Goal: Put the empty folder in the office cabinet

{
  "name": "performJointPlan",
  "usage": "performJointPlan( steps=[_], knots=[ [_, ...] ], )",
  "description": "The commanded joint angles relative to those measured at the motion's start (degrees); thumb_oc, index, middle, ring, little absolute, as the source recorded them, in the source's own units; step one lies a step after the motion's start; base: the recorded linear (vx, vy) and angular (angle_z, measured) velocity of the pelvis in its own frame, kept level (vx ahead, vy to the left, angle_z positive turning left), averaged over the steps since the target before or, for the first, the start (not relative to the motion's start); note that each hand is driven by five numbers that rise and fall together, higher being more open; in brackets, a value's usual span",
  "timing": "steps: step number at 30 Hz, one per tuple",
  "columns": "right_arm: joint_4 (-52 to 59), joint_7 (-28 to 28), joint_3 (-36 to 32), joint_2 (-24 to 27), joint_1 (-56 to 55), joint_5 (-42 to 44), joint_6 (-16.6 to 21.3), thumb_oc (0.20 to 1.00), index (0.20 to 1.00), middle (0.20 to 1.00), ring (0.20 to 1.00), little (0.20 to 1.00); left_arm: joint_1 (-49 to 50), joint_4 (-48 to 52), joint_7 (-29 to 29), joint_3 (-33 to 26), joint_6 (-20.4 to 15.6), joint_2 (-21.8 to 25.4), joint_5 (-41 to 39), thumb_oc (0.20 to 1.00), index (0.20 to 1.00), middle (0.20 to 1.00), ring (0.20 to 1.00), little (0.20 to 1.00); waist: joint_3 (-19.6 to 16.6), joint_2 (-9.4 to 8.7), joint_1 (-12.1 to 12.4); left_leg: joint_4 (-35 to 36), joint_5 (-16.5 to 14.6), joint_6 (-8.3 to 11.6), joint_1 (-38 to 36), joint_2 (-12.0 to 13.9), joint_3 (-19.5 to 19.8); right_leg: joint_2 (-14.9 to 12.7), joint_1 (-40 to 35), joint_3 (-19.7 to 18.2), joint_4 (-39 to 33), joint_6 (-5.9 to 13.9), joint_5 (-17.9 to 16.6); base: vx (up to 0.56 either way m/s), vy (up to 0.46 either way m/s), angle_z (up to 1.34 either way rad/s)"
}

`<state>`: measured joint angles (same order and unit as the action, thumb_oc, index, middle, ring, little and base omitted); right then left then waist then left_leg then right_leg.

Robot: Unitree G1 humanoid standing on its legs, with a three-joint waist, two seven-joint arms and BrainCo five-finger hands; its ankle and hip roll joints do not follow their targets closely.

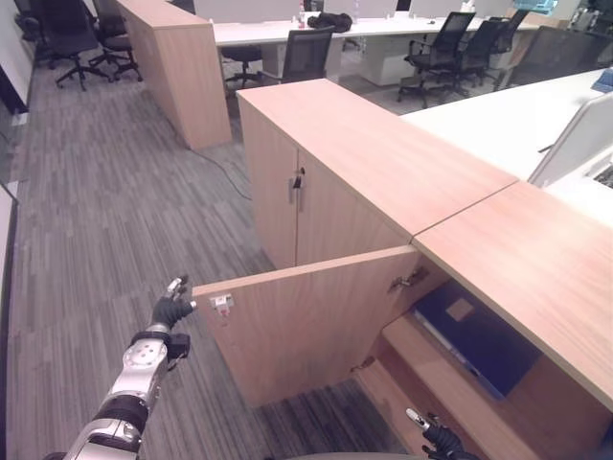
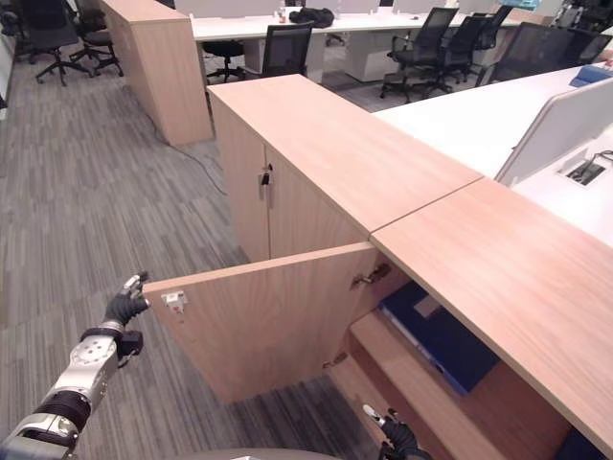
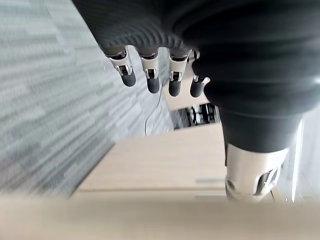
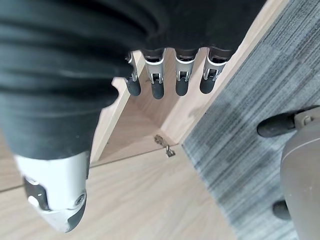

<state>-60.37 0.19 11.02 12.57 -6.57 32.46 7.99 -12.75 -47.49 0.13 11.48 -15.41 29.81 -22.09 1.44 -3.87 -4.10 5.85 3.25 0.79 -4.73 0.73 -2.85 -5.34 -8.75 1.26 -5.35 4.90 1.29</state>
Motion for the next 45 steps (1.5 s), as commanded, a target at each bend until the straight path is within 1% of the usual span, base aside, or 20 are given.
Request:
performJointPlan(
  steps=[1,7,14,17,21,23,24,26,28,29,30,31,32,34,35,39,40,41,44,45],
  knots=[
    [0.92,1.15,0.53,0.86,2.24,-1.45,0.46,1.0,1.0,1.0,1.0,1.0,-5.37,1.66,-1.96,0.15,-3.06,-1.06,-0.55,1.0,1.0,1.0,1.0,1.0,1.21,1.56,0.8,-0.85,-7.23,2.52,-5.2,1.95,0.01,-2.03,2.35,1.78,1.96,5.47,-2.25,-0.03,0.017,-0.09],
    [0.5,1.32,0.11,0.09,2.43,-2.33,-0.11,1.0,1.0,1.0,1.0,1.0,-2.15,9.7,-5.34,4.83,-2.71,-5.95,-1.47,1.0,1.0,1.0,1.0,1.0,1.33,1.32,0.8,-0.85,-7.24,2.06,-4.94,1.62,-0.24,-2.45,3.0,1.82,2.34,5.71,-2.64,-0.04,0.028,-0.01],
    [-0.02,1.41,-0.52,-0.1,3.34,-2.76,-0.37,1.0,1.0,1.0,1.0,1.0,1.12,13.11,-8.0,6.59,-2.14,-6.52,-2.16,1.0,1.0,1.0,1.0,1.0,1.75,1.26,1.19,-0.85,-7.2,1.6,-4.69,1.33,-1.38,-2.7,4.0,1.66,2.97,6.15,-3.27,-0.04,0.027,-0.04],
    [0.41,1.93,-1.59,-0.16,3.31,-1.42,-0.42,1.0,1.0,1.0,1.0,1.0,3.12,16.2,-9.68,8.15,-2.13,-3.89,-0.21,1.0,1.0,1.0,1.0,1.0,2.15,1.31,1.14,-0.85,-7.16,1.38,-4.29,0.97,-1.58,-3.2,4.62,1.79,3.52,6.52,-3.5,-0.04,0.048,-0.14],
    [1.93,1.98,-3.41,-0.06,6.94,2.17,0.02,1.0,1.0,1.0,1.0,1.0,5.98,15.88,-11.64,8.49,-1.77,-2.14,0.93,1.0,1.0,1.0,1.0,1.0,5.24,1.56,1.18,-0.85,-6.4,1.42,-1.91,1.2,-4.04,-4.29,10.13,1.26,4.92,8.9,-7.62,-0.18,-0.005,-0.14],
    [3.88,1.88,-4.37,0.08,9.44,5.64,0.8,1.0,1.0,1.0,1.0,1.0,8.47,16.78,-12.43,8.61,-1.47,-0.92,0.38,1.0,1.0,1.0,1.0,1.0,6.21,2.92,1.44,-0.85,-4.56,1.83,1.58,2.79,-5.09,-5.54,14.24,0.49,5.09,9.98,-10.11,-0.24,-0.109,-0.57],
    [3.9,1.88,-4.36,0.1,9.44,5.66,0.78,1.0,1.0,1.0,1.0,1.0,8.5,16.82,-12.44,8.59,-1.44,-0.91,0.36,1.0,1.0,1.0,1.0,1.0,6.09,2.95,1.45,-0.85,-4.56,1.84,1.7,2.81,-5.1,-5.51,14.41,0.47,5.18,9.97,-10.08,-0.22,-0.067,-0.69],
    [5.86,1.28,-4.33,-0.07,11.05,8.03,1.64,1.0,1.0,1.0,1.0,1.0,10.3,18.96,-13.09,8.44,-0.61,0.19,-1.15,1.0,1.0,1.0,1.0,1.0,6.67,3.64,3.19,-1.59,-3.44,1.76,4.24,3.66,-6.71,-7.02,12.88,2.77,5.96,9.14,-7.49,-0.29,-0.053,-0.42],
    [7.29,0.84,-3.62,-0.39,11.82,8.19,1.83,1.0,1.0,1.0,1.0,1.0,12.66,20.14,-13.25,7.72,0.18,0.02,-2.56,1.0,1.0,1.0,1.0,1.0,6.43,4.24,5.38,-2.26,-2.25,1.92,6.21,4.92,-9.19,-9.13,10.72,7.83,7.96,7.92,-4.98,-0.33,-0.072,-0.36],
    [7.85,0.74,-3.04,-0.68,12.25,7.89,1.81,1.0,1.0,1.0,1.0,1.0,13.58,20.19,-12.97,6.94,0.61,-0.51,-3.04,1.0,1.0,1.0,1.0,1.0,6.17,4.2,6.55,-2.7,-1.71,2.25,6.79,5.73,-10.94,-10.95,8.93,10.55,8.69,8.04,-4.69,-0.27,-0.091,-0.76],
    [8.34,0.65,-2.46,-0.94,12.44,7.33,1.71,1.0,1.0,1.0,1.0,1.0,14.67,20.43,-12.67,6.3,0.97,-1.31,-3.59,1.0,1.0,1.0,1.0,1.0,5.81,4.01,7.78,-3.23,-1.56,2.5,7.06,6.23,-12.23,-12.68,6.99,13.33,9.19,8.17,-4.62,-0.33,-0.216,-1.11],
    [9.31,0.34,-1.33,-1.16,12.56,5.72,1.64,1.0,1.0,1.0,1.0,1.0,16.02,20.84,-12.23,4.93,1.47,-2.77,-4.78,1.0,1.0,1.0,1.0,1.0,4.64,3.29,10.03,-4.66,-0.19,2.85,9.28,7.41,-15.27,-15.29,4.11,17.45,9.64,8.73,-6.25,-0.21,-0.18,-1.11],
    [9.37,0.29,-1.27,-1.19,12.41,5.67,1.63,1.0,1.0,1.0,1.0,1.0,16.19,20.9,-12.22,4.93,1.49,-2.75,-4.77,1.0,1.0,1.0,1.0,1.0,4.82,3.14,10.0,-4.63,-0.48,2.89,8.78,7.18,-15.32,-15.53,3.64,17.46,9.65,8.93,-6.02,-0.2,-0.191,-0.94],
    [9.51,0.23,-0.57,-1.87,12.18,5.14,1.51,1.0,1.0,1.0,1.0,1.0,16.78,20.6,-11.66,4.41,1.88,-4.11,-4.52,1.0,1.0,1.0,1.0,1.0,3.68,2.08,11.84,-5.12,-0.2,3.54,9.92,7.82,-17.02,-16.16,0.37,19.72,8.15,10.1,-6.62,-0.14,-0.169,-0.54],
    [9.14,-0.09,-0.53,-2.16,11.91,4.56,1.3,1.0,1.0,1.0,1.0,1.0,17.53,20.66,-11.46,4.07,2.01,-4.75,-4.44,1.0,1.0,1.0,1.0,1.0,3.75,1.74,12.44,-5.73,0.95,3.66,10.28,8.34,-18.69,-16.47,0.41,20.91,7.37,10.1,-8.05,-0.15,-0.247,-0.69],
    [9.58,0.25,-0.12,-1.91,9.88,4.17,0.52,1.0,1.0,1.0,1.0,1.0,18.41,21.38,-10.9,3.56,2.12,-6.08,-4.56,1.0,1.0,1.0,1.0,1.0,3.33,2.78,10.59,-5.52,3.05,5.31,8.7,10.9,-19.79,-13.33,-0.45,20.68,4.35,9.68,-3.6,-0.05,-0.213,-0.59],
    [9.62,0.25,-0.09,-1.87,9.82,4.18,0.51,1.0,1.0,1.0,1.0,1.0,18.47,21.4,-10.9,3.56,2.12,-6.1,-4.56,1.0,1.0,1.0,1.0,1.0,3.36,2.86,10.55,-5.47,3.11,5.37,8.61,10.97,-19.75,-13.23,-0.58,20.72,4.28,9.65,-3.61,-0.04,-0.231,-0.3],
    [9.15,0.57,-0.34,-1.51,8.35,4.37,0.13,1.0,1.0,1.0,1.0,1.0,18.91,21.67,-10.91,3.32,2.43,-6.85,-5.01,1.0,1.0,1.0,1.0,1.0,3.45,3.78,9.26,-4.98,4.74,6.42,8.14,12.39,-19.57,-11.04,-1.34,19.9,2.45,8.73,-2.1,-0.05,-0.23,-0.28],
    [8.29,0.45,-0.71,-0.2,7.11,3.9,-0.05,1.0,1.0,1.0,1.0,1.0,18.94,20.99,-10.4,3.23,2.61,-8.09,-4.46,1.0,1.0,1.0,1.0,1.0,4.17,5.59,7.27,-3.83,7.65,8.32,6.86,15.19,-20.32,-7.46,-1.84,18.11,0.8,7.37,0.14,-0.1,-0.275,-0.27],
    [7.64,-0.05,-1.24,0.56,7.12,4.19,0.0,1.0,1.0,1.0,1.0,1.0,18.29,20.5,-9.85,3.73,2.8,-8.99,-4.24,1.0,1.0,1.0,1.0,1.0,4.96,6.71,6.43,-3.41,10.07,9.49,6.68,16.89,-20.47,-5.64,-2.07,17.2,0.35,6.6,1.45,-0.1,-0.17,-0.28]
  ],
)
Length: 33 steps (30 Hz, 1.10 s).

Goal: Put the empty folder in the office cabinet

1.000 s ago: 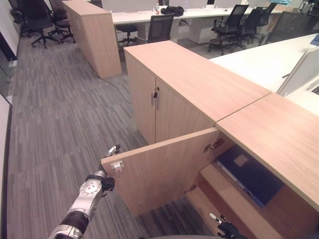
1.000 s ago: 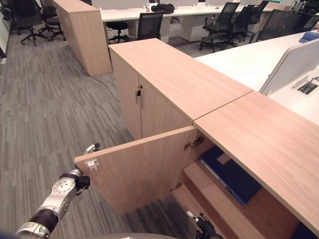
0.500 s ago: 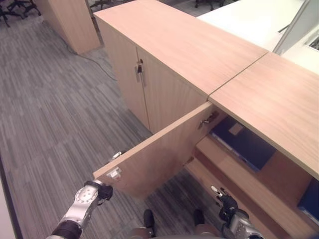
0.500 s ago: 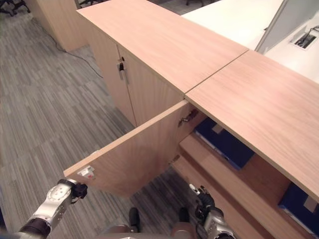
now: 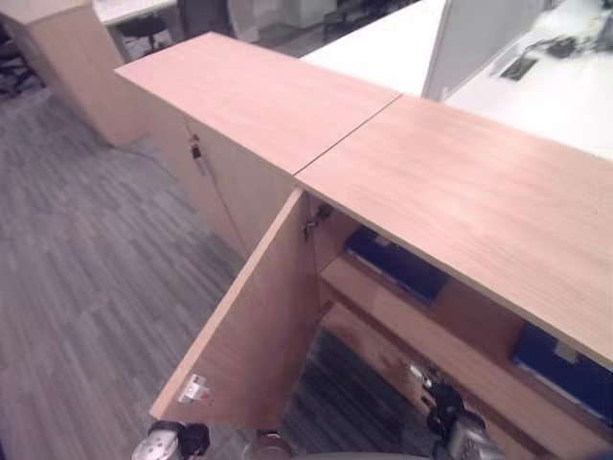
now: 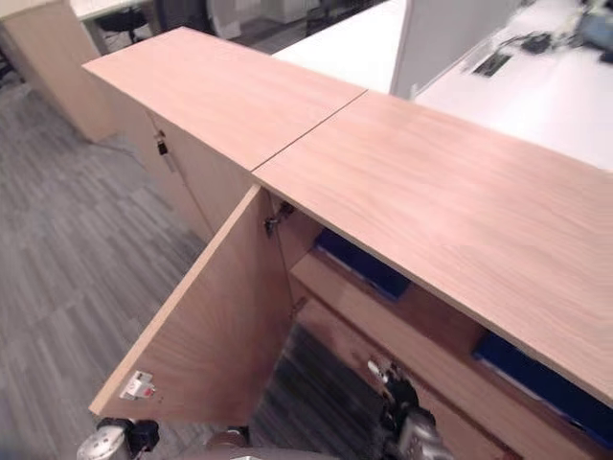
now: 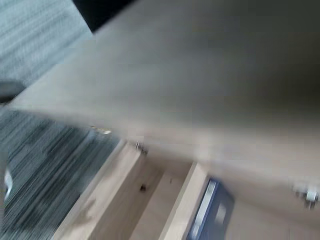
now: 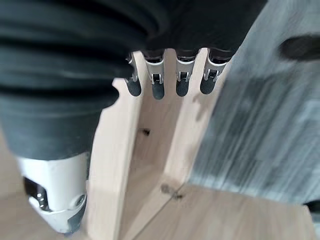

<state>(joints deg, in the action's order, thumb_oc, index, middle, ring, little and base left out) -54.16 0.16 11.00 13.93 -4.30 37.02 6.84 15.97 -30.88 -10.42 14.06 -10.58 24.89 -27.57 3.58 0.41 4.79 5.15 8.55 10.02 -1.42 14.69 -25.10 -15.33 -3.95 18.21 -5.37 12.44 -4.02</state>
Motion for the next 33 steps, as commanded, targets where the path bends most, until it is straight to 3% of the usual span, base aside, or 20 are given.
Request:
performJointPlan(
  steps=[1,5,7,8,9,11,12,13,14,15,16,17,19,22,23,28,33],
  knots=[
    [1.41,0.0,-1.24,-0.75,4.89,-0.37,1.16,1.0,1.0,1.0,1.0,1.0,-10.5,3.84,0.71,1.17,-2.06,-4.13,1.25,1.0,1.0,1.0,1.0,1.0,2.89,2.54,-2.43,-2.65,4.85,0.33,3.3,3.03,1.79,4.46,-6.91,0.23,0.37,-1.01,6.76,-0.14,-0.182,-0.27],
    [-0.56,-1.17,-1.39,0.55,6.02,-0.02,1.35,1.0,1.0,1.0,1.0,1.0,-10.68,3.75,1.57,2.06,-2.19,-6.07,0.98,1.0,1.0,1.0,1.0,1.0,3.79,4.16,-3.85,-1.82,6.38,1.67,2.16,5.7,2.26,7.26,-5.82,-2.67,0.37,-2.21,7.97,-0.1,-0.129,-0.39],
    [-1.43,-1.54,-1.18,0.98,7.4,0.61,1.45,1.0,1.0,1.0,1.0,1.0,-11.34,3.59,1.93,2.74,-2.41,-6.48,0.32,1.0,1.0,1.0,1.0,1.0,4.57,3.79,-3.64,-2.61,5.74,1.65,2.34,4.45,6.64,7.28,-5.51,-4.06,0.37,-2.48,8.12,-0.09,-0.144,-0.57],
    [-2.11,-1.8,-0.62,1.2,8.28,0.67,1.37,1.0,1.0,1.0,1.0,1.0,-12.32,3.6,2.27,3.38,-2.51,-6.55,-0.01,1.0,1.0,1.0,1.0,1.0,5.06,3.05,-3.01,-4.95,3.33,0.87,3.59,2.06,14.01,7.23,-4.68,-5.56,0.37,-2.88,7.41,-0.06,-0.145,-0.77],
    [-2.13,-1.8,-0.64,1.2,8.35,0.68,1.37,1.0,1.0,1.0,1.0,1.0,-12.39,3.59,2.27,3.37,-2.52,-6.55,-0.02,1.0,1.0,1.0,1.0,1.0,4.98,3.1,-3.02,-5.1,3.39,0.81,3.91,2.11,14.09,7.28,-4.45,-5.54,0.37,-2.89,7.23,-0.04,-0.166,-1.08],
    [-3.06,-1.88,-0.21,1.22,9.03,0.76,1.31,1.0,1.0,1.0,1.0,1.0,-11.81,4.84,2.44,3.49,-2.66,-6.48,-0.7,1.0,1.0,1.0,1.0,1.0,5.31,2.14,-2.24,-7.34,-1.54,-0.73,3.56,-2.04,21.78,7.32,-3.64,-8.05,0.37,-3.42,6.18,-0.01,-0.162,-1.18],
    [-3.25,-1.57,0.68,1.09,9.55,0.15,1.16,1.0,1.0,1.0,1.0,1.0,-11.15,5.42,2.31,3.28,-2.61,-6.41,-0.66,1.0,1.0,1.0,1.0,1.0,5.3,1.36,-1.45,-9.98,-6.48,-2.42,2.61,-6.72,27.5,8.05,-2.84,-11.01,0.37,-4.07,5.41,-0.01,-0.147,-1.28],
    [-3.25,-1.57,0.67,1.08,9.58,0.15,1.16,1.0,1.0,1.0,1.0,1.0,-11.17,5.44,2.31,3.26,-2.59,-6.4,-0.66,1.0,1.0,1.0,1.0,1.0,5.21,1.33,-1.46,-9.98,-6.32,-2.46,2.83,-6.77,27.52,8.0,-2.64,-11.0,0.37,-4.05,5.27,0.0,-0.132,-1.41],
    [-3.75,-0.95,1.34,0.66,9.76,-0.33,1.11,1.0,1.0,1.0,1.0,1.0,-10.73,5.09,1.97,3.05,-2.73,-6.66,-0.46,1.0,1.0,1.0,1.0,1.0,4.8,0.93,-0.93,-11.24,-9.26,-3.74,2.12,-11.14,31.16,8.79,-2.2,-12.83,0.42,-4.61,4.77,0.02,-0.038,-1.46],
    [-3.76,-0.94,1.35,0.65,9.73,-0.33,1.13,1.0,1.0,1.0,1.0,1.0,-10.7,5.08,1.96,3.05,-2.74,-6.65,-0.46,1.0,1.0,1.0,1.0,1.0,4.97,0.94,-0.9,-11.51,-9.57,-3.81,1.97,-11.17,31.12,8.76,-2.46,-12.86,0.42,-4.56,4.89,0.03,-0.037,-1.46],
    [-3.8,-0.79,1.32,0.55,9.64,-0.33,1.15,1.0,1.0,1.0,1.0,1.0,-10.93,4.74,1.96,3.3,-2.69,-6.7,-0.07,1.0,1.0,1.0,1.0,1.0,4.85,0.91,-0.76,-12.15,-10.73,-4.48,1.87,-13.17,32.32,9.09,-2.43,-13.64,0.64,-4.59,4.82,0.02,0.011,-1.28],
    [-3.95,-0.66,1.22,0.39,9.5,-0.43,1.13,1.0,1.0,1.0,1.0,1.0,-11.02,4.63,2.02,3.31,-2.6,-6.96,0.25,1.0,1.0,1.0,1.0,1.0,4.8,1.1,-0.98,-11.86,-11.22,-4.86,1.42,-14.1,32.57,9.42,-2.59,-14.16,0.96,-4.73,4.79,0.03,0.037,-0.98],
    [-3.39,-0.19,1.86,-0.34,9.01,-1.36,0.59,1.0,1.0,1.0,1.0,1.0,-11.5,4.13,2.34,3.09,-2.73,-6.7,1.69,1.0,1.0,1.0,1.0,1.0,3.54,1.12,-2.26,-10.57,-11.95,-5.67,-0.74,-13.56,29.58,9.99,-3.1,-15.79,1.02,-4.58,4.56,0.08,0.096,-0.18],
    [-3.04,0.1,2.1,-0.73,8.49,-1.79,0.45,1.0,1.0,1.0,1.0,1.0,-11.79,3.71,2.55,2.98,-2.8,-6.67,1.96,1.0,1.0,1.0,1.0,1.0,3.08,1.12,-2.62,-9.52,-11.94,-5.88,-1.94,-13.18,28.44,9.9,-3.05,-16.27,1.07,-4.4,4.42,0.06,0.111,-0.36],
    [-1.85,0.84,2.86,-1.51,6.95,-3.11,-0.1,1.0,1.0,1.0,1.0,1.0,-13.14,2.21,3.62,2.76,-3.08,-6.38,3.52,1.0,1.0,1.0,1.0,1.0,1.89,0.8,-3.68,-6.16,-11.8,-6.79,-4.41,-12.86,26.17,9.3,-2.56,-17.12,1.62,-3.79,3.59,0.03,0.166,-0.57],
    [0.16,1.37,3.53,-2.31,4.43,-5.05,-0.88,1.0,1.0,1.0,1.0,1.0,-17.83,-3.37,6.16,1.37,-3.6,-6.17,5.52,1.0,1.0,1.0,1.0,1.0,0.7,-0.04,-6.01,-1.28,-10.97,-7.78,-6.93,-13.65,22.59,8.56,0.25,-18.62,4.08,-2.3,2.7,0.0,0.126,-0.36],
    [0.69,1.54,3.12,-3.34,3.19,-5.53,-1.0,1.0,1.0,1.0,1.0,1.0,-21.21,-6.8,8.14,-0.62,-3.88,-5.26,5.8,1.0,1.0,1.0,1.0,1.0,1.25,-0.82,-7.47,-0.33,-11.15,-8.48,-7.57,-13.83,19.38,8.38,4.25,-18.39,9.58,-0.51,2.45,-0.04,0.086,-0.51]
  ],
)
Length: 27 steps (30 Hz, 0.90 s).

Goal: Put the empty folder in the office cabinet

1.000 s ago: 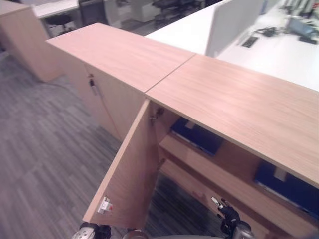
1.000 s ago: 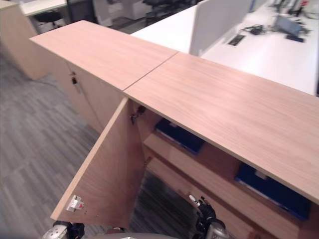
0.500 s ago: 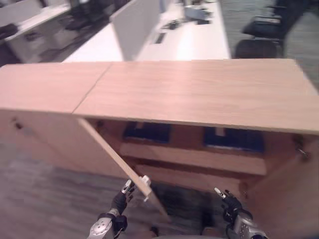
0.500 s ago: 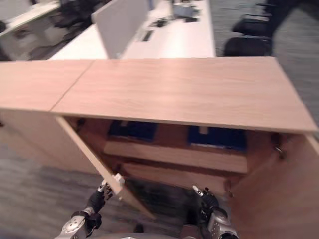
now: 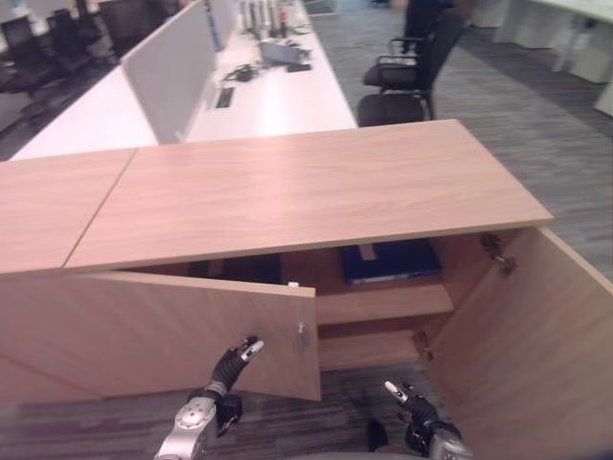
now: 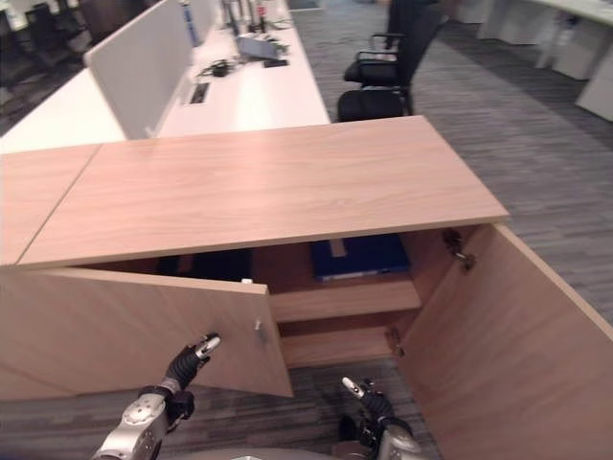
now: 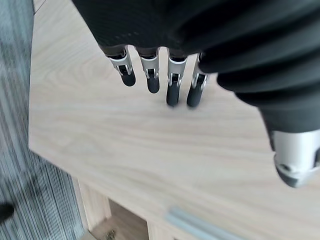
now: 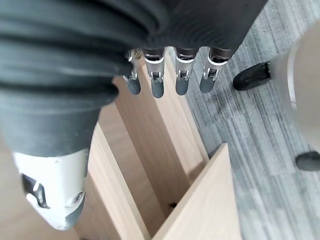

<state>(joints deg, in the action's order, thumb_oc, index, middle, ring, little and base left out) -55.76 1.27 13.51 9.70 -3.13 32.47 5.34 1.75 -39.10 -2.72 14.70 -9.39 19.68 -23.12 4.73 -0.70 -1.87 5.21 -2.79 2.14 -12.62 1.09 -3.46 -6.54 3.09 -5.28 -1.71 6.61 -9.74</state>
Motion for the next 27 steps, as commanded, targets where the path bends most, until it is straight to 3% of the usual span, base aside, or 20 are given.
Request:
performJointPlan(
  steps=[1,4,6,9,14,21,22,27],
  knots=[
    [1.96,0.47,0.4,0.63,1.81,-0.8,0.48,1.0,1.0,1.0,1.0,1.0,-7.95,0.62,0.93,-1.84,-5.2,0.45,1.38,1.0,1.0,1.0,1.0,1.0,0.17,0.07,-1.29,-0.24,0.1,-0.72,3.36,-0.19,-2.95,-0.48,-2.16,5.21,6.93,5.97,8.14,-0.03,0.03,-0.56],
    [1.45,0.32,0.19,-0.38,1.87,-0.5,0.39,1.0,1.0,1.0,1.0,1.0,-12.22,-3.48,3.04,-3.18,-5.15,1.64,0.76,1.0,1.0,1.0,1.0,1.0,1.65,0.01,-2.07,-0.62,0.5,-0.93,3.27,0.55,-4.97,-1.29,0.53,7.41,12.23,8.06,7.53,-0.1,0.043,-0.52],
    [3.19,1.17,-0.11,-0.14,-0.91,0.43,0.79,1.0,1.0,1.0,1.0,1.0,-15.44,-6.74,3.38,-3.71,-5.12,3.3,1.44,1.0,1.0,1.0,1.0,1.0,0.06,-0.84,-2.93,-0.74,0.83,-0.93,4.1,-0.12,-5.23,-1.69,-2.55,7.26,10.69,6.61,9.81,-0.04,0.064,-0.39],
    [3.36,1.64,-0.13,1.02,-2.8,-0.44,0.75,1.0,1.0,1.0,1.0,1.0,-16.9,-8.66,3.67,-4.61,-5.31,5.25,2.09,1.0,1.0,1.0,1.0,1.0,-2.27,-1.51,-3.09,-0.26,0.5,-0.82,3.71,-0.64,-5.95,-2.34,-4.49,6.85,6.72,5.58,9.15,0.06,-0.003,-0.06],
    [0.89,1.67,-0.52,2.11,-2.59,-1.57,0.77,1.0,1.0,1.0,1.0,1.0,-18.68,-11.27,4.17,-7.08,-5.7,7.82,0.76,1.0,1.0,1.0,1.0,1.0,-3.77,-1.39,-3.16,-0.21,0.46,-0.26,3.86,-0.05,-7.15,-2.84,-6.07,6.75,0.98,5.67,6.75,0.02,-0.025,-0.14],
    [-0.7,1.71,-1.31,1.84,-2.28,-1.54,0.59,1.0,1.0,1.0,1.0,1.0,-16.0,-10.07,3.63,-7.16,-5.82,5.51,0.66,1.0,1.0,1.0,1.0,1.0,-3.6,-1.34,-3.22,-0.21,0.29,-0.07,3.61,0.02,-6.69,-2.79,-6.59,6.83,0.93,5.47,6.75,-0.02,-0.002,-0.04],
    [-1.56,1.68,-1.96,1.71,-2.0,-1.62,0.33,1.0,1.0,1.0,1.0,1.0,-13.34,-8.34,2.64,-5.36,-5.88,3.11,1.75,1.0,1.0,1.0,1.0,1.0,-3.32,-1.27,-3.31,-0.21,0.35,-0.24,3.82,-0.05,-6.49,-2.76,-6.34,6.71,1.26,5.25,6.86,-0.04,0.004,-0.05],
    [-1.83,1.05,-2.97,1.7,-0.75,-2.82,0.3,1.0,1.0,1.0,1.0,1.0,-9.97,-4.9,1.29,-2.95,-5.45,0.61,2.71,1.0,1.0,1.0,1.0,1.0,-1.93,-0.93,-2.97,-0.21,0.43,-0.63,4.23,0.4,-7.44,-2.75,-3.29,7.73,4.79,5.38,6.75,-0.07,0.0,-0.11]
  ],
)
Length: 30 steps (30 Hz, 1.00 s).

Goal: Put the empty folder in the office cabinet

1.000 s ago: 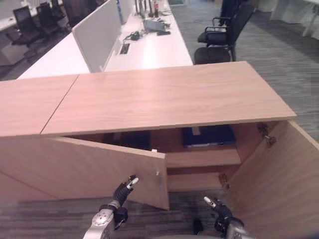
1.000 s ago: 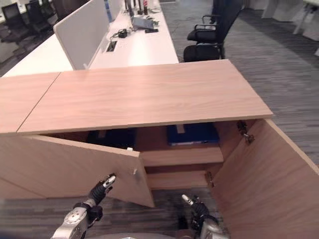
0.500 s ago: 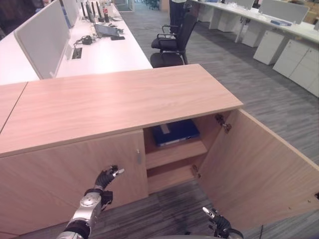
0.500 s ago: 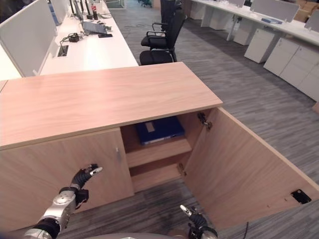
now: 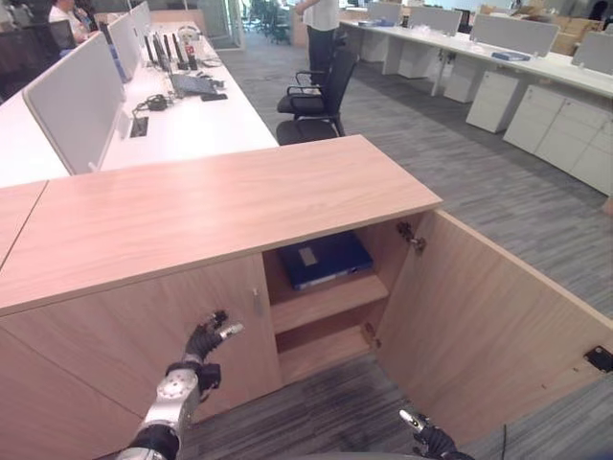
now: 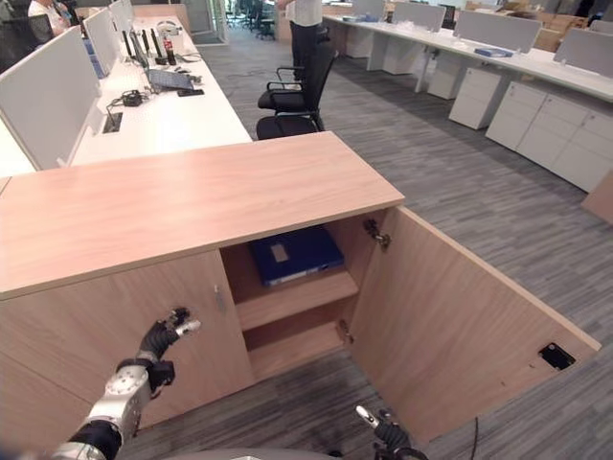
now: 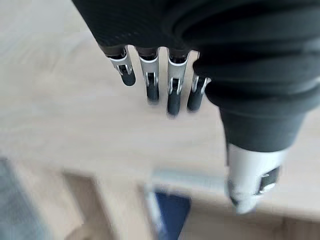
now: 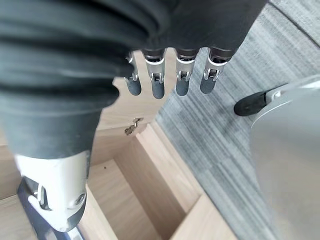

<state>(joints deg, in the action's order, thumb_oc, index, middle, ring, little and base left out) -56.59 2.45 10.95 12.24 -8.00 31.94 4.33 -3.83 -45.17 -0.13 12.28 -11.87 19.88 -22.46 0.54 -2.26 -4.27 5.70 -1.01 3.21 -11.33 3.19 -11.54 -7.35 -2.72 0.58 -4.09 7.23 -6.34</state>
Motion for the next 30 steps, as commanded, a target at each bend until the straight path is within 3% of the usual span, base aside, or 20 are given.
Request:
performJointPlan(
  steps=[1,2,5,6,7,10,11,14,20,27,30],
  knots=[
    [-1.3,-0.46,-0.78,-0.88,4.7,-2.38,1.39,1.0,1.0,1.0,1.0,1.0,-3.44,2.56,-1.63,0.03,-2.92,-0.05,2.03,1.0,1.0,1.0,1.0,1.0,2.9,0.81,-0.29,-0.7,-1.28,-1.73,3.04,-1.39,-0.03,-2.29,3.5,3.81,8.51,5.02,3.05,-0.08,-0.031,-0.23],
    [-1.58,-0.58,-1.38,-1.02,5.3,-1.85,1.39,1.0,1.0,1.0,1.0,1.0,-1.68,4.74,-2.37,0.85,-2.66,-0.67,1.41,1.0,1.0,1.0,1.0,1.0,3.61,1.13,-0.23,-0.7,-1.0,-1.63,3.39,-0.94,-0.92,-2.55,4.43,6.49,10.52,5.5,3.12,-0.08,-0.045,-0.21],
    [-1.96,-0.64,-1.83,-1.09,5.56,-1.59,1.21,1.0,1.0,1.0,1.0,1.0,-0.42,6.02,-3.45,2.32,-2.25,-0.82,1.75,1.0,1.0,1.0,1.0,1.0,3.95,1.44,-0.4,-0.7,-0.73,-1.5,3.55,-0.63,-1.24,-2.67,4.81,7.1,11.57,5.51,3.7,-0.03,-0.07,-0.15],
    [-2.24,-1.01,-2.46,-1.09,6.04,-1.6,1.16,1.0,1.0,1.0,1.0,1.0,0.83,8.14,-4.51,3.7,-2.07,-0.6,2.38,1.0,1.0,1.0,1.0,1.0,4.21,2.04,-0.23,-0.7,-0.56,-1.18,3.55,0.38,-2.28,-5.1,5.06,9.04,11.97,5.51,3.12,-0.03,-0.131,-0.05],
    [-2.24,-1.02,-2.49,-1.08,6.01,-1.62,1.15,1.0,1.0,1.0,1.0,1.0,0.89,8.21,-4.51,3.73,-2.04,-0.6,2.39,1.0,1.0,1.0,1.0,1.0,4.25,2.05,-0.21,-0.7,-0.61,-1.17,3.47,0.37,-2.26,-5.11,5.0,9.05,12.04,5.54,3.21,-0.03,-0.173,-0.18],
    [-2.65,-1.48,-3.29,-1.25,7.17,-2.0,1.03,1.0,1.0,1.0,1.0,1.0,1.89,10.89,-5.55,5.53,-1.47,0.35,3.79,1.0,1.0,1.0,1.0,1.0,4.53,2.81,1.07,-0.88,-0.41,-0.17,3.42,2.24,-5.12,-11.77,4.67,17.79,12.24,5.05,1.09,-0.04,-0.166,-0.44],
    [-3.15,-1.51,-3.33,-1.21,7.43,-2.07,1.02,1.0,1.0,1.0,1.0,1.0,2.8,11.92,-6.4,6.17,-1.31,0.75,3.82,1.0,1.0,1.0,1.0,1.0,3.99,2.31,1.6,-1.34,-0.38,0.21,3.7,2.34,-6.84,-13.44,2.92,21.01,10.41,5.31,0.37,-0.03,-0.166,-0.67],
    [-3.65,-1.66,-3.42,-1.24,6.97,-2.37,0.81,1.0,1.0,1.0,1.0,1.0,4.52,12.72,-6.99,6.12,-1.09,0.7,3.97,1.0,1.0,1.0,1.0,1.0,3.05,1.31,2.07,-1.82,-0.1,0.55,3.66,2.03,-8.22,-13.42,0.3,21.63,6.94,6.26,-0.61,0.02,-0.159,-0.5],
    [-2.66,-1.09,-2.43,0.1,6.06,-2.65,0.62,1.0,1.0,1.0,1.0,1.0,6.34,11.62,-7.31,4.89,-0.61,-0.38,2.26,1.0,1.0,1.0,1.0,1.0,2.86,1.87,1.19,-2.62,1.04,2.84,2.34,4.79,-9.16,-9.63,-1.19,18.29,3.14,5.35,0.8,0.05,-0.222,-0.47],
    [-2.85,-1.08,-2.53,2.35,6.36,-1.26,1.25,1.0,1.0,1.0,1.0,1.0,6.29,6.71,-6.25,3.76,-0.42,-1.7,2.08,1.0,1.0,1.0,1.0,1.0,3.44,3.99,-1.88,-5.35,3.22,5.76,1.32,10.21,-11.16,-4.02,-0.9,13.99,2.9,2.4,4.34,0.03,-0.212,-0.24],
    [-2.84,-0.94,-1.84,3.0,6.9,-0.98,1.51,1.0,1.0,1.0,1.0,1.0,5.96,2.95,-5.83,3.66,-0.31,-2.64,2.37,1.0,1.0,1.0,1.0,1.0,3.94,4.89,-2.89,-8.66,5.52,7.22,1.03,13.07,-11.59,-1.25,-2.06,12.82,2.15,1.02,5.96,0.08,-0.203,-0.32]
  ],
)
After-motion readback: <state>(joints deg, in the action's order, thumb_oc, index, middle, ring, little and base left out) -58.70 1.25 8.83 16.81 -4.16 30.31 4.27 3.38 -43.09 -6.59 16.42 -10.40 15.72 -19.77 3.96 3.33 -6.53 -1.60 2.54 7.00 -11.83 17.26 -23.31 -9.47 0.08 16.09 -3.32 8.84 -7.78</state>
